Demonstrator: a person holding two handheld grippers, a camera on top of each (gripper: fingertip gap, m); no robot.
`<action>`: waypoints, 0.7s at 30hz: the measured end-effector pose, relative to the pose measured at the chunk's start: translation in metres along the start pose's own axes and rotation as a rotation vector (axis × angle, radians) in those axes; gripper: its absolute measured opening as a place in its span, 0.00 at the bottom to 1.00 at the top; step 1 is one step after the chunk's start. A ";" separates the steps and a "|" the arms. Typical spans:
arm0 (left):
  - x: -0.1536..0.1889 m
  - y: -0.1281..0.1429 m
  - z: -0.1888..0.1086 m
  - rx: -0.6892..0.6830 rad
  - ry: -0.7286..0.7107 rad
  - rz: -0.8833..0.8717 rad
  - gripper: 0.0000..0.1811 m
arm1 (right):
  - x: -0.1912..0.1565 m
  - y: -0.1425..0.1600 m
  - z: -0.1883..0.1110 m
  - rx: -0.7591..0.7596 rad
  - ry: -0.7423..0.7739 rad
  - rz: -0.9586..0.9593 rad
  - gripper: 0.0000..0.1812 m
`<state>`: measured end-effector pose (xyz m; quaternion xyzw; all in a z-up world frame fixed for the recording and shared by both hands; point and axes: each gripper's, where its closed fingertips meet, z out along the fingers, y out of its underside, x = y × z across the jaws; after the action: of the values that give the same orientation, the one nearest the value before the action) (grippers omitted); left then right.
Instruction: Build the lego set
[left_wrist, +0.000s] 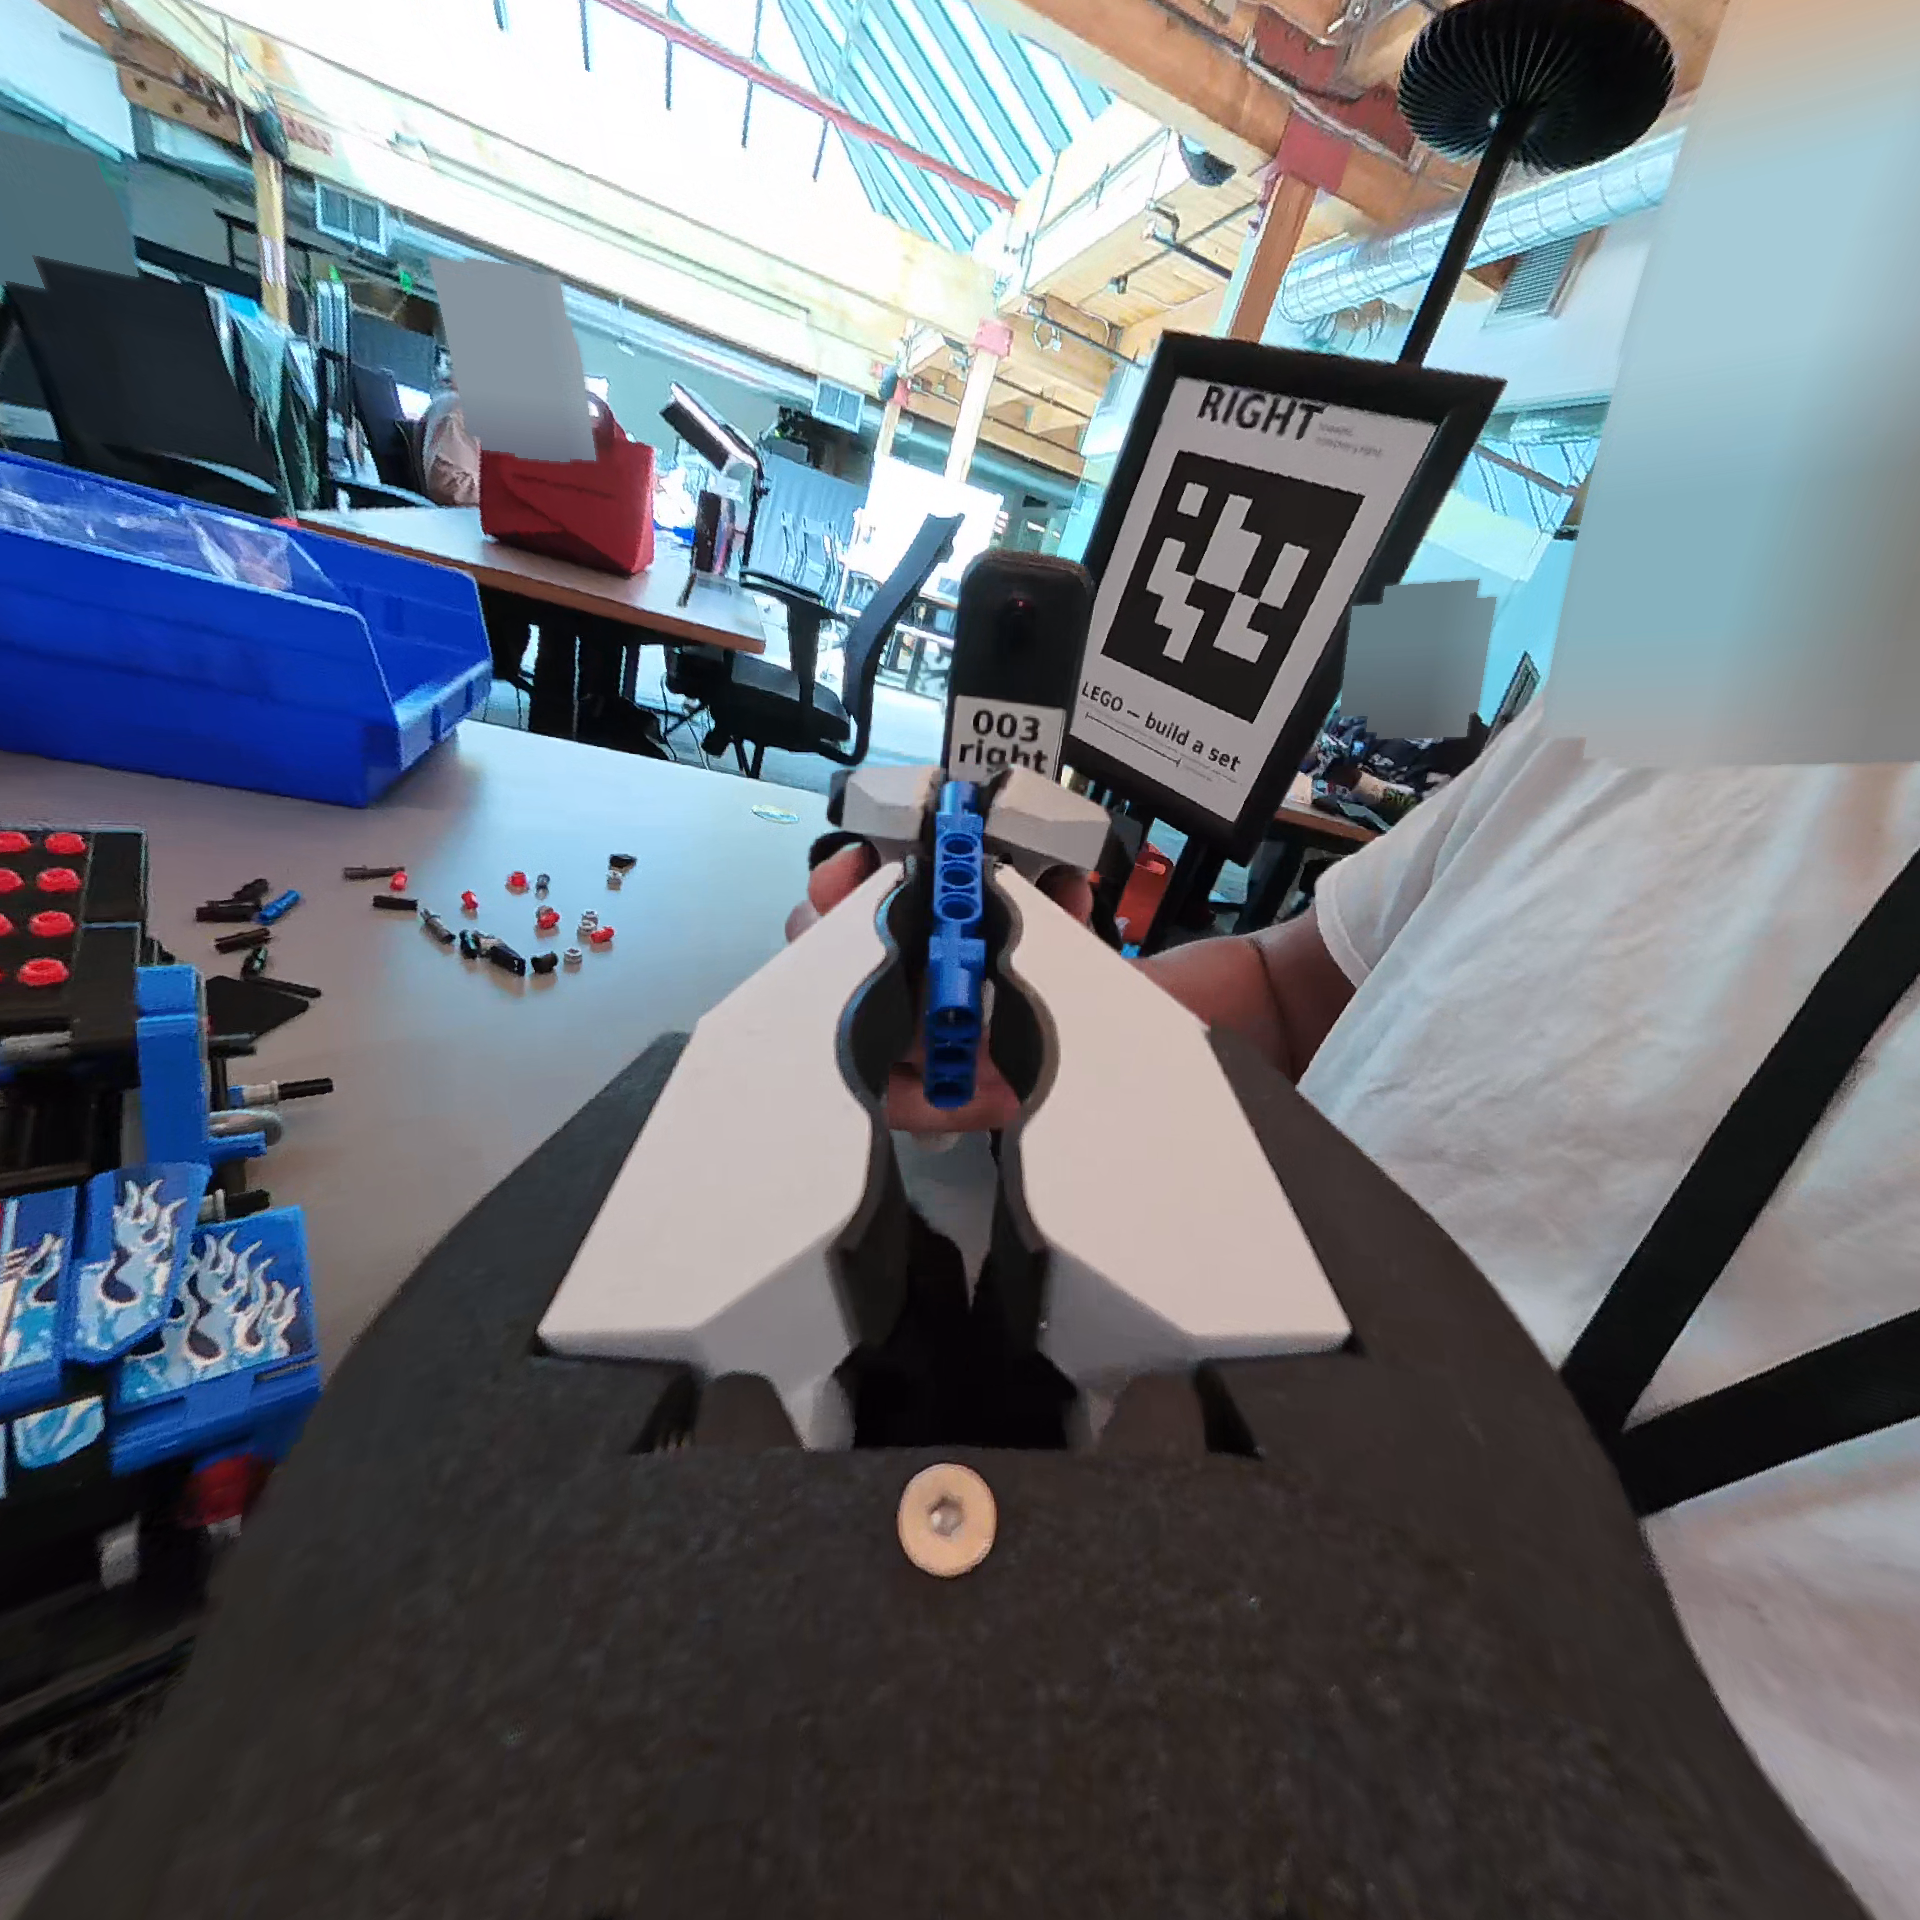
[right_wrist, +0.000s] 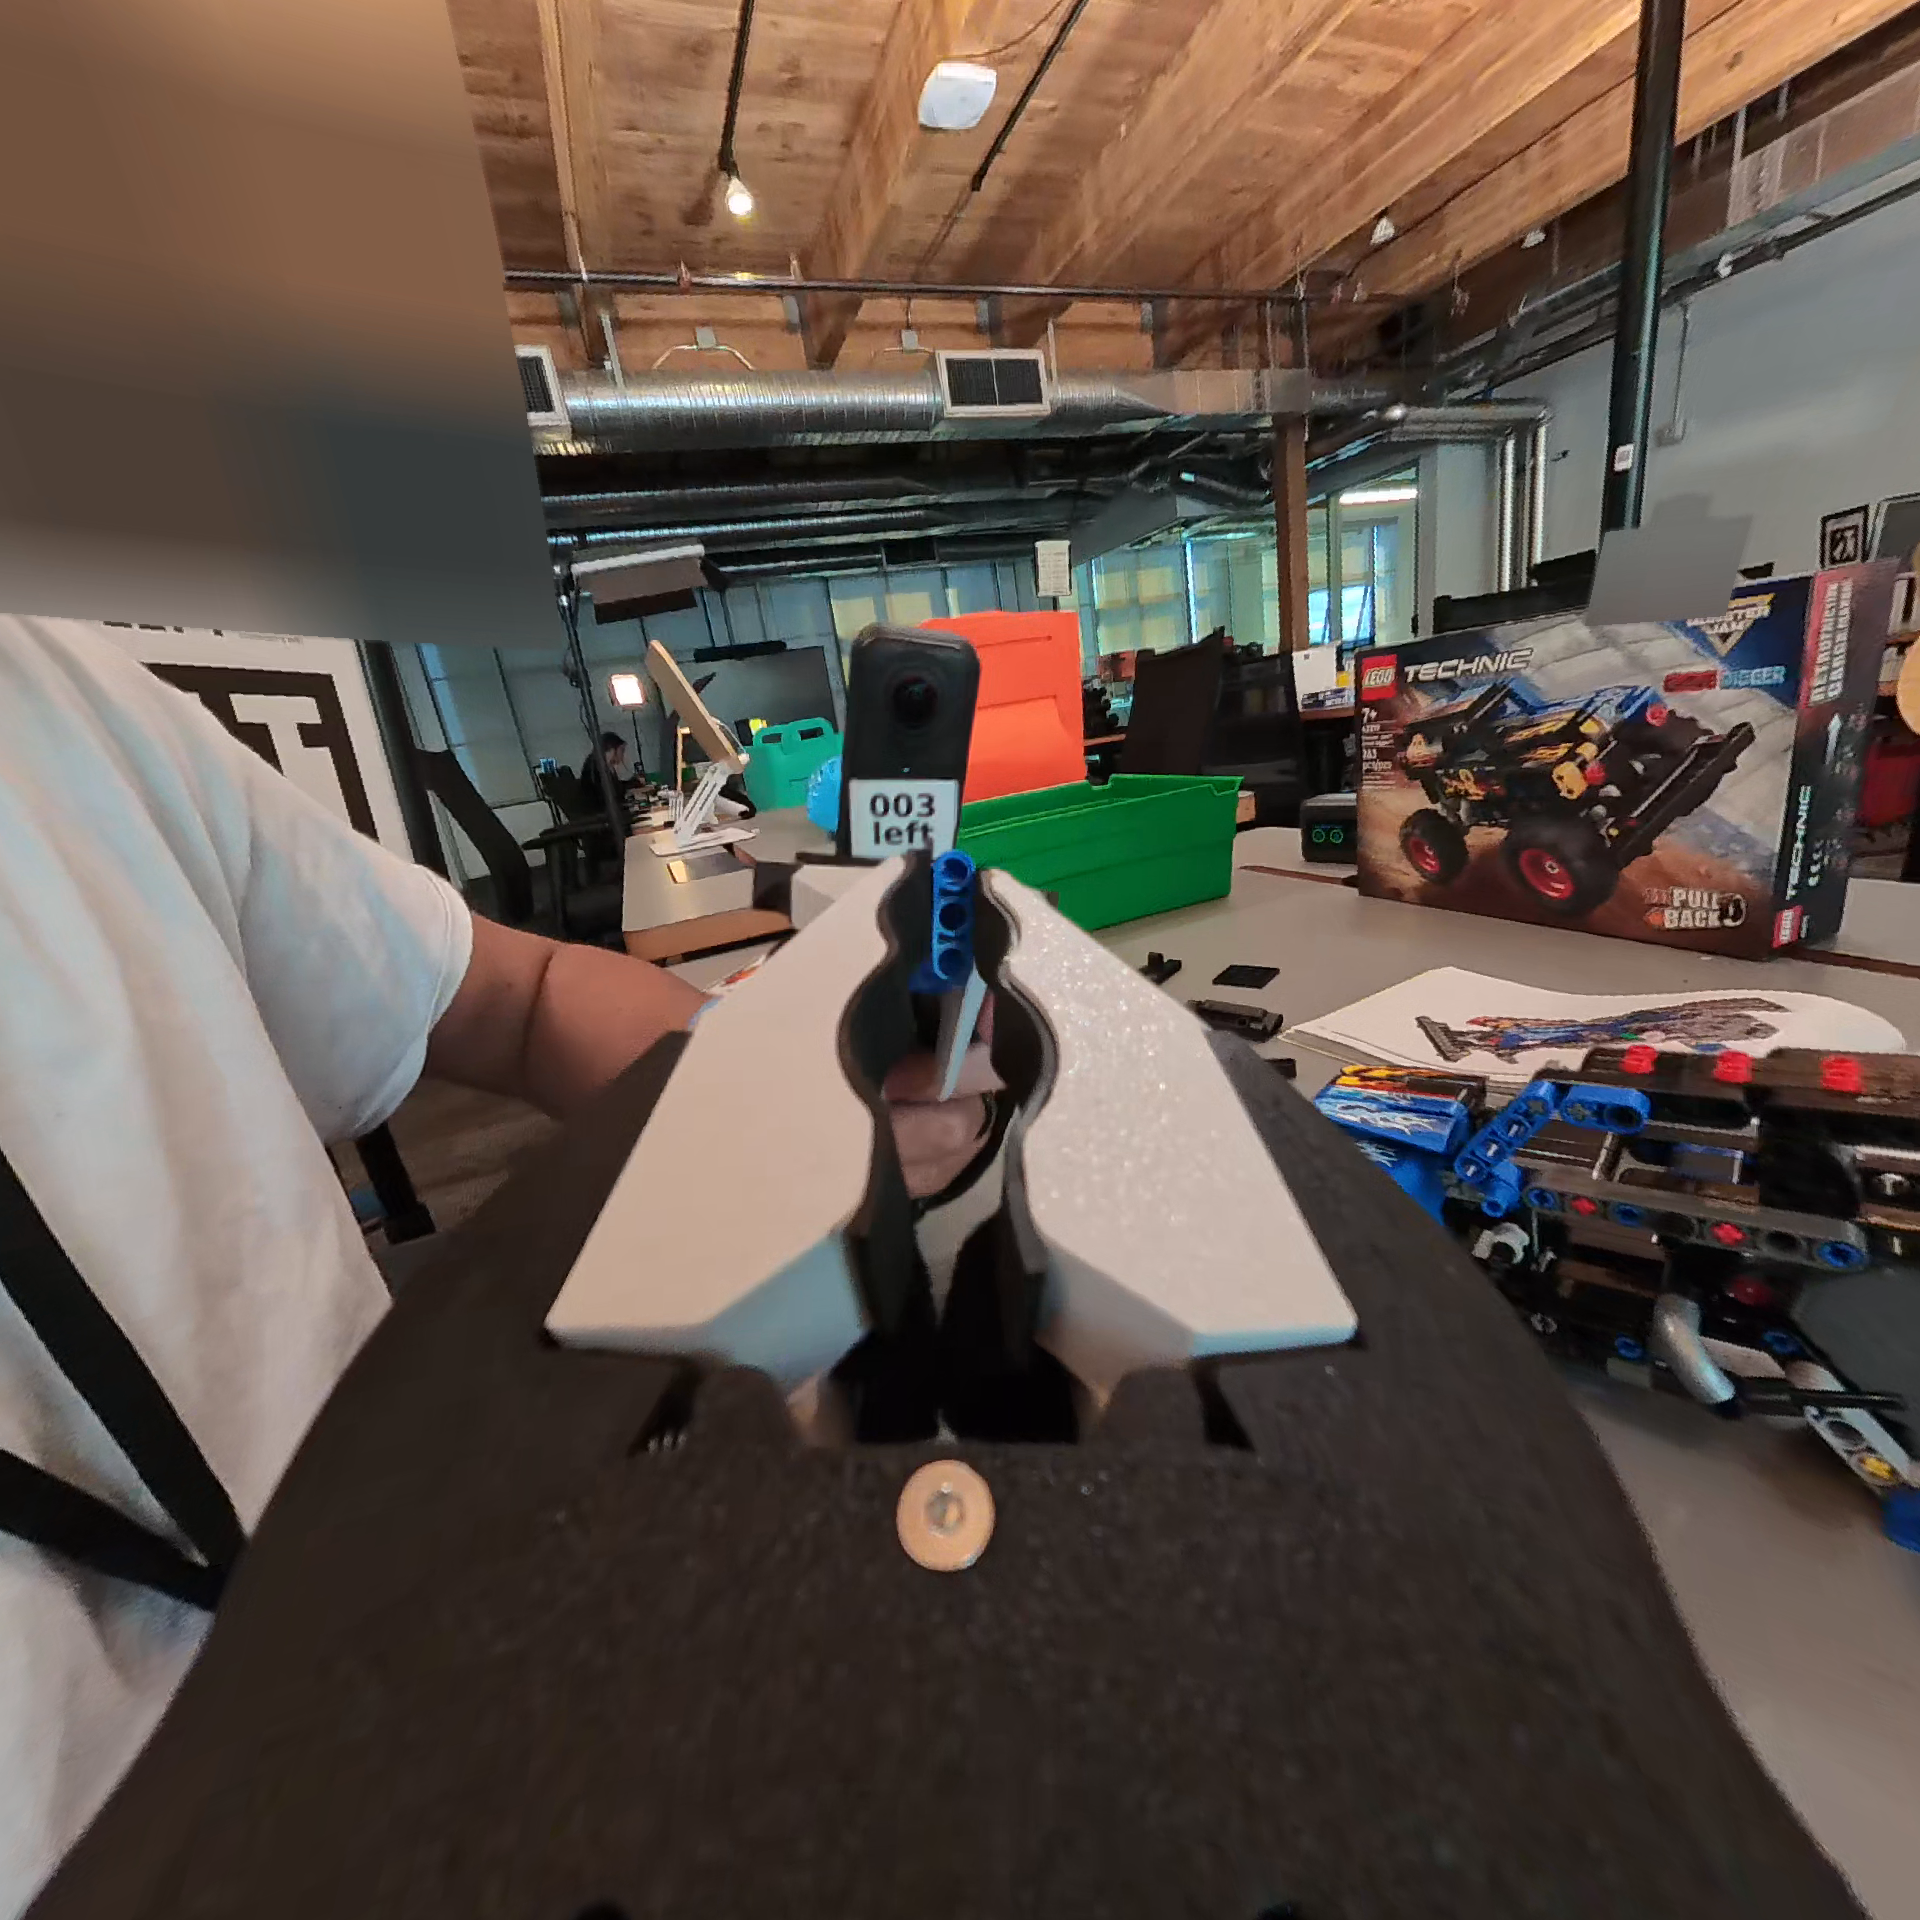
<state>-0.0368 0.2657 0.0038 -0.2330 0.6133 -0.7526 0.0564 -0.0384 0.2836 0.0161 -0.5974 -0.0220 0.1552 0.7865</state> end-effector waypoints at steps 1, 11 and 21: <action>-0.001 0.000 -0.001 -0.006 0.005 -0.013 0.03 | 0.002 0.001 -0.001 -0.014 0.008 -0.005 0.04; -0.003 0.006 0.000 -0.051 -0.009 0.046 0.03 | 0.004 0.008 -0.009 -0.169 0.027 -0.129 0.04; -0.002 -0.014 -0.005 0.115 0.003 -0.069 0.03 | 0.005 -0.002 0.001 0.105 0.068 0.110 0.03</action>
<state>-0.0339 0.2741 0.0153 -0.2494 0.5608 -0.7883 0.0425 -0.0335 0.2850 0.0176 -0.5608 0.0458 0.1787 0.8072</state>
